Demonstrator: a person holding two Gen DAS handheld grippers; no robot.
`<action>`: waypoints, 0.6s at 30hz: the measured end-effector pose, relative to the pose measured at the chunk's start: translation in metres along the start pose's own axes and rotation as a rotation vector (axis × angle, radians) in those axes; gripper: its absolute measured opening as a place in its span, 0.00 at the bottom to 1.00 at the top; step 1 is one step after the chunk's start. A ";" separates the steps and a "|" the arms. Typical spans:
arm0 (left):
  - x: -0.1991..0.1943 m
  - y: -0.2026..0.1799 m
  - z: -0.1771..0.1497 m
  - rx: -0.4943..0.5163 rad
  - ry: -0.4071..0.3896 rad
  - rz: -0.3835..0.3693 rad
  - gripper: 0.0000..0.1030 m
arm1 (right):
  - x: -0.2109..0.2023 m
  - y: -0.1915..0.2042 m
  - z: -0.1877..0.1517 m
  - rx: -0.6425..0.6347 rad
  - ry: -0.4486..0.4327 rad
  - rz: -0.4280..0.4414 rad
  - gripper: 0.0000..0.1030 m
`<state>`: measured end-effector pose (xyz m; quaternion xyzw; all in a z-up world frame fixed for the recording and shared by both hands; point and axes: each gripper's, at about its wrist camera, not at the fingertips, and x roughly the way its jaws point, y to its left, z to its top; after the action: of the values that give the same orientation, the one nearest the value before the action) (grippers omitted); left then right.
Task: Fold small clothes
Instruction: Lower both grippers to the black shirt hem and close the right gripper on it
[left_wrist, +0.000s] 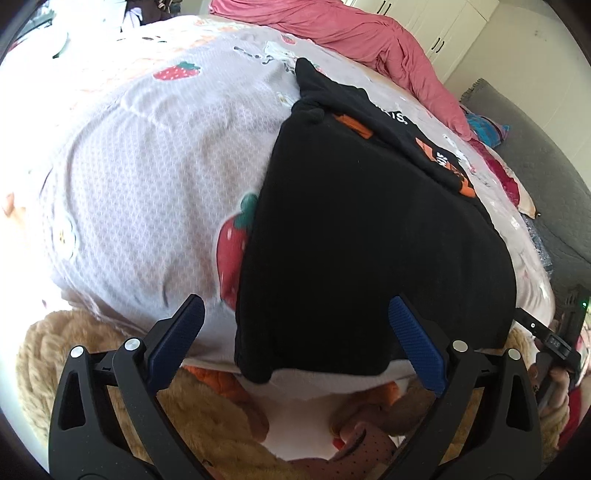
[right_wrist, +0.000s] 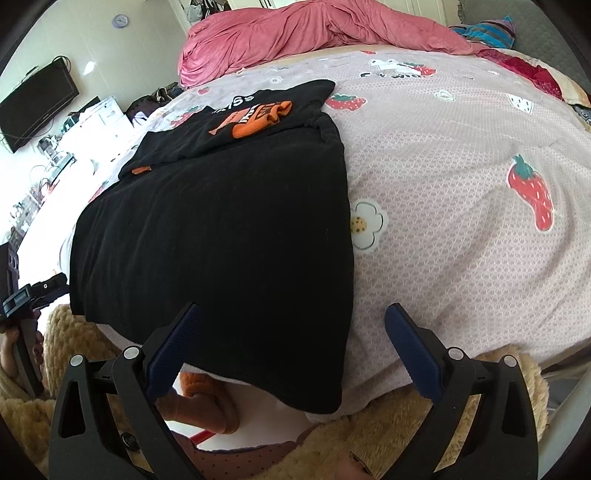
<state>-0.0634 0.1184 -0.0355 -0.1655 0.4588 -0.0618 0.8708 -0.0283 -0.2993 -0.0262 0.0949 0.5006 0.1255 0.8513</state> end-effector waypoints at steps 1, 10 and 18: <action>-0.001 0.001 -0.003 -0.003 0.008 -0.005 0.91 | 0.000 0.000 -0.001 -0.001 0.003 -0.001 0.96; 0.009 0.002 -0.012 -0.004 0.060 -0.042 0.90 | 0.002 0.002 -0.010 -0.009 0.027 0.017 0.96; 0.022 -0.005 -0.005 0.034 0.084 -0.041 0.80 | 0.004 0.001 -0.018 -0.013 0.049 0.029 0.96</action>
<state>-0.0545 0.1070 -0.0538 -0.1571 0.4904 -0.0945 0.8520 -0.0422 -0.2960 -0.0380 0.0934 0.5192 0.1433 0.8374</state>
